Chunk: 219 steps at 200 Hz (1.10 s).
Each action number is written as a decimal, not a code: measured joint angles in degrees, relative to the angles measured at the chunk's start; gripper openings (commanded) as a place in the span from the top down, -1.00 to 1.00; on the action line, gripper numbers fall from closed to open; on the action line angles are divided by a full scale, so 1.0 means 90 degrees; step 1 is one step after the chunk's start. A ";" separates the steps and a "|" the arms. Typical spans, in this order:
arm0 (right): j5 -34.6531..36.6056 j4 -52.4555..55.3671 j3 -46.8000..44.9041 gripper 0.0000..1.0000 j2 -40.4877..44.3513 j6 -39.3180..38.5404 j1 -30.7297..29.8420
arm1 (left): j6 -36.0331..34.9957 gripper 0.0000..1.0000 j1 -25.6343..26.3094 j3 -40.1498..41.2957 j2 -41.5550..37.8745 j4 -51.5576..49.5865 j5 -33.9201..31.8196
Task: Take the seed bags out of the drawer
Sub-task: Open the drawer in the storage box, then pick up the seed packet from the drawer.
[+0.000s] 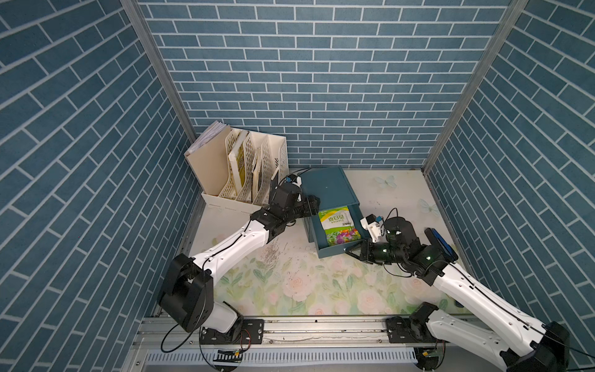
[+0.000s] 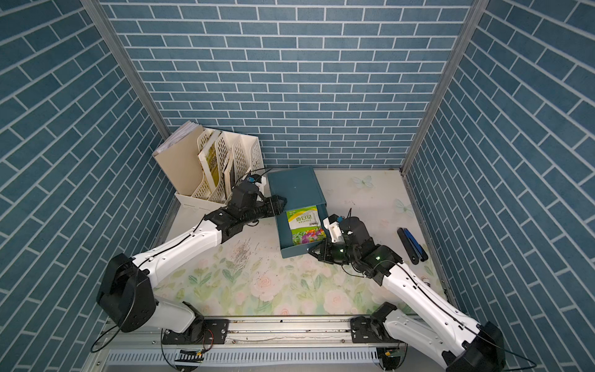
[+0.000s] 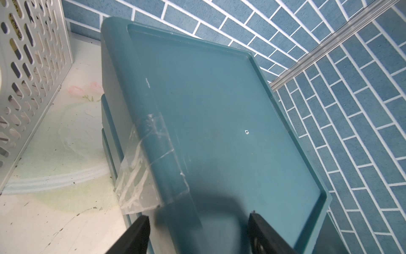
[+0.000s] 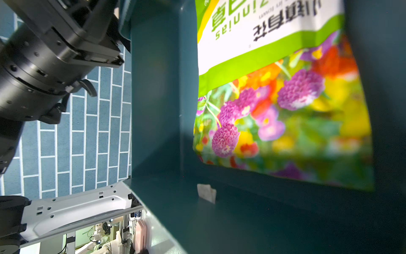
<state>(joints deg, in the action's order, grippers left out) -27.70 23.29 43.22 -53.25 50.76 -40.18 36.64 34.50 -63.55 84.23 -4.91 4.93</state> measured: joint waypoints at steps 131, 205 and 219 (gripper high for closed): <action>0.0029 0.0680 0.0505 -0.21 -0.0041 -0.0085 -0.0041 | -0.0002 -0.50 0.0005 -0.0083 0.0000 -0.0146 -0.0022; 0.0155 0.2664 0.3245 -0.63 -0.0959 -0.1061 -0.0046 | -0.0002 -0.49 0.0005 -0.0107 -0.0002 -0.0216 -0.0039; 0.0376 0.2968 0.3742 -0.68 -0.1365 -0.1348 -0.0046 | 0.0000 -0.50 0.0005 -0.0107 -0.0005 -0.0216 -0.0039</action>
<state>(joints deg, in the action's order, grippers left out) -24.32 50.00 76.90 -65.54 38.63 -40.60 36.64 34.54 -64.51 84.18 -6.85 4.58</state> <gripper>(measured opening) 0.820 0.747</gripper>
